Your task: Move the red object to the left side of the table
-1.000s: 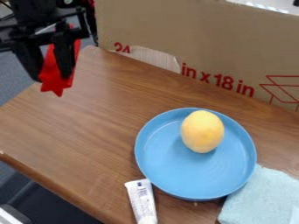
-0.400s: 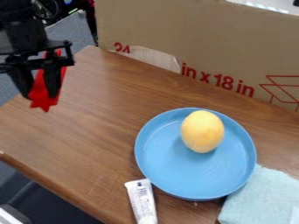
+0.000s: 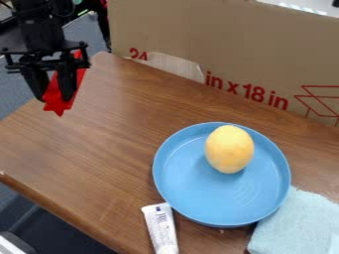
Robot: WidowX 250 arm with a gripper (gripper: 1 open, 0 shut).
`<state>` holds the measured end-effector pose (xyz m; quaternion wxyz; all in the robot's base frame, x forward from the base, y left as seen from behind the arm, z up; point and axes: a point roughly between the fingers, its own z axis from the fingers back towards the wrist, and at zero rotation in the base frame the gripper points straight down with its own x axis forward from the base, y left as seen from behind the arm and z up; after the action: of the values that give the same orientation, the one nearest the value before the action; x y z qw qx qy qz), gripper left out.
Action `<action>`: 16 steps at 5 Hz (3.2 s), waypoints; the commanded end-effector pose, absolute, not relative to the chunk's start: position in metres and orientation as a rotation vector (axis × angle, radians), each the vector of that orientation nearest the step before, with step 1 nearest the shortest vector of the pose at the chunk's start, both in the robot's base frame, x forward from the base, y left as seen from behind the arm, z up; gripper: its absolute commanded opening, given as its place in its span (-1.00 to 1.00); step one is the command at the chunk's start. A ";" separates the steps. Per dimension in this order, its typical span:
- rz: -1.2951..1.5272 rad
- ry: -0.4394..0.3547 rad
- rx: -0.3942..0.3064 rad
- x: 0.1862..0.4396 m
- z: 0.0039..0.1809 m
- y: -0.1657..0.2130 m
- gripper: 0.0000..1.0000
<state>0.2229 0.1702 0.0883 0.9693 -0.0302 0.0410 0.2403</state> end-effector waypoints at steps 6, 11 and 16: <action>0.893 0.083 0.070 0.268 0.012 0.232 -1.00; 0.822 0.092 0.016 0.257 -0.028 0.219 -1.00; 0.753 -0.024 -0.126 0.278 0.070 0.212 1.00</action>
<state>0.2676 0.2137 0.0741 0.9240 -0.0767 0.0327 0.3732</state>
